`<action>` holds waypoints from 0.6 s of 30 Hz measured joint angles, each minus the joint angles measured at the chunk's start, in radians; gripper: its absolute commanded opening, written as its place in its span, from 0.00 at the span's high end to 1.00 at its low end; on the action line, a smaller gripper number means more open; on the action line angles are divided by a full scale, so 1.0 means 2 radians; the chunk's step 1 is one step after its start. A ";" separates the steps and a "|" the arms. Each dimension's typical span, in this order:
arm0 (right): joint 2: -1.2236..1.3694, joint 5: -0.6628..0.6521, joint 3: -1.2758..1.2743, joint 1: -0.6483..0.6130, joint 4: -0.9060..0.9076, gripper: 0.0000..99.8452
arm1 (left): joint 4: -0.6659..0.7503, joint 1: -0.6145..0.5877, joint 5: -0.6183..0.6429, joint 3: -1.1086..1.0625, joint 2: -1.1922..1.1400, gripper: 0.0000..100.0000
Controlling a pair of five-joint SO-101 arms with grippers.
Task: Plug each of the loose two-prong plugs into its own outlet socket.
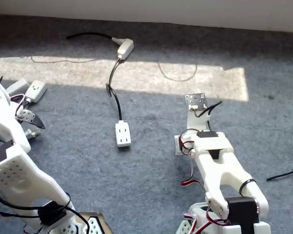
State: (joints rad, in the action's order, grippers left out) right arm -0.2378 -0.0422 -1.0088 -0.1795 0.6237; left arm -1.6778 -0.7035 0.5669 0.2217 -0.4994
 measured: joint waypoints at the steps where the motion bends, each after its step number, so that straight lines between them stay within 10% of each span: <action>1: 0.000 0.000 0.000 0.000 0.000 0.56 | -0.009 -0.003 0.012 0.005 0.003 0.72; 18: 0.000 0.000 -0.002 0.000 0.000 0.56 | -0.021 -0.099 0.211 0.018 0.001 0.71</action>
State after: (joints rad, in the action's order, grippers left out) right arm -0.2378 -0.0422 -1.0119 -0.1795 0.6237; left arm -1.7208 -0.9014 0.9889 0.2585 -0.4979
